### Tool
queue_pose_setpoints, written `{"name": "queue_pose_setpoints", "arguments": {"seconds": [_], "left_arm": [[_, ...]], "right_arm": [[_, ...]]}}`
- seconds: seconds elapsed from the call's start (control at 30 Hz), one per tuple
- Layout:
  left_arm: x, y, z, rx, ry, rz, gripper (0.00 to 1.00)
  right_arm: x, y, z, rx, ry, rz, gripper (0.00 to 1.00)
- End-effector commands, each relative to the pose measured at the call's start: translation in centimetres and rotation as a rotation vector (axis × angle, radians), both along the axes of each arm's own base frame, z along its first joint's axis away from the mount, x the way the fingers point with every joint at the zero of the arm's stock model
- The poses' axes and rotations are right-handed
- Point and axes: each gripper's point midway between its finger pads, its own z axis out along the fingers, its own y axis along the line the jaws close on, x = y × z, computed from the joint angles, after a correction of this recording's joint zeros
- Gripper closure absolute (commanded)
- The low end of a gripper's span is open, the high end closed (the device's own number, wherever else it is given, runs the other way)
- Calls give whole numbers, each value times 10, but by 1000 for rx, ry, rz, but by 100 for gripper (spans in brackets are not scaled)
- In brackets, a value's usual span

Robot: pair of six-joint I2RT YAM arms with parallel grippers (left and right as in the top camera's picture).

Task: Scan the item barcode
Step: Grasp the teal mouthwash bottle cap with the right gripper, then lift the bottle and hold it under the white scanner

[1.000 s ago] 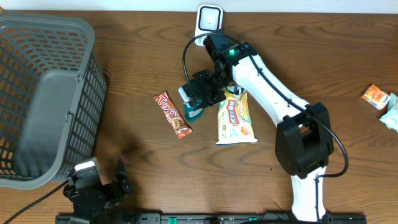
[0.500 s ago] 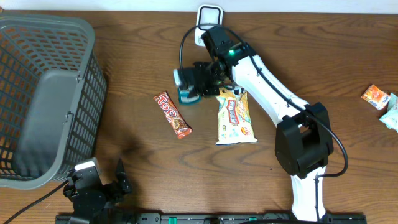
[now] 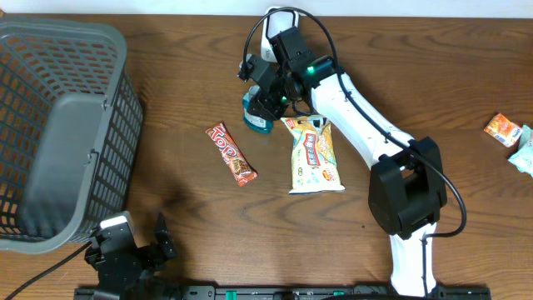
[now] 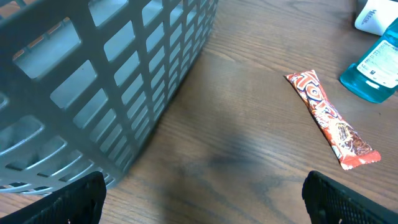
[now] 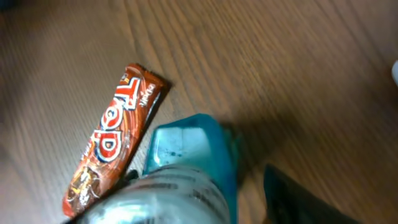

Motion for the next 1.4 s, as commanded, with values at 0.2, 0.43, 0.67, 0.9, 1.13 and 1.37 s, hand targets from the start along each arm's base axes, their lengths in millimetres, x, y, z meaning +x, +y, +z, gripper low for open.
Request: {"name": "queue_pose_setpoints", "arguments": {"seconds": [0.2,0.43,0.67,0.9,1.13,1.37], "left_arm": [[0,3,2,4,-7,14,2],[0,3,2,4,-7,14,2],[0,3,2,4,-7,14,2],[0,3,2,4,-7,14,2],[0,3,2,4,-7,14,2],[0,3,2,4,-7,14,2]], "right_arm": [[9,7,5,37,-18,-40,28],[15,9,0,29,-52,-20,31],[11,13,-27,7,-13,-11,33],[24,25,-47,26,-50,-6,65],[26,22,-57,8,-39,-28,99],[16,1,-18,-9,-12,-67,99]]}}
